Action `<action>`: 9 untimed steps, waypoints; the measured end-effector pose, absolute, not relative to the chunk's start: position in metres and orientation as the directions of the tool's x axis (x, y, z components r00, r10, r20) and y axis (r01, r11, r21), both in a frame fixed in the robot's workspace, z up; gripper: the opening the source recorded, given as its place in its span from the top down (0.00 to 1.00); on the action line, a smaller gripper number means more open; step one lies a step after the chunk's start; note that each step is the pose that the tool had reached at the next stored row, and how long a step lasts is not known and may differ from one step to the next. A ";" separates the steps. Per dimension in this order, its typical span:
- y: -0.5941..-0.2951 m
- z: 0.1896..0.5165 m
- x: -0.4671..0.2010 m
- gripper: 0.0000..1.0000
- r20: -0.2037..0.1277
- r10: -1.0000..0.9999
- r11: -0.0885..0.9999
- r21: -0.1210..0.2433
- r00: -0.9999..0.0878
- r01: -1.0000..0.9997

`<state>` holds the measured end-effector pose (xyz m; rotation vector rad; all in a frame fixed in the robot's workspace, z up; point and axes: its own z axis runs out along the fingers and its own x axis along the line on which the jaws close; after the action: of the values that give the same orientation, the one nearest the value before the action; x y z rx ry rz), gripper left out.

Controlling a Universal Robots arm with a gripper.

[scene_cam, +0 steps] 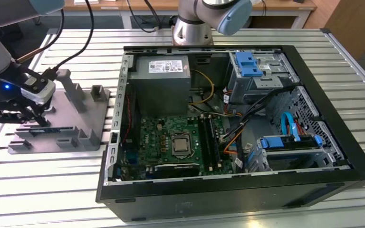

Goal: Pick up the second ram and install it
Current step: 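Pick up the second ram and move it above second insertion slot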

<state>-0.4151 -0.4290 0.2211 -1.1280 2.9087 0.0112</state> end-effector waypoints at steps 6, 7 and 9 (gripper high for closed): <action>-0.429 0.221 -0.415 0.90 -0.023 -0.709 0.705 -0.001 -0.705 -0.709; -0.429 0.221 -0.415 0.90 -0.023 -0.714 0.700 -0.001 -0.700 -0.714; -0.429 0.221 -0.415 0.90 -0.023 -0.725 0.689 -0.001 -0.688 -0.725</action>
<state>-0.4151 -0.4290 0.2211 -1.2313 2.8668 0.0124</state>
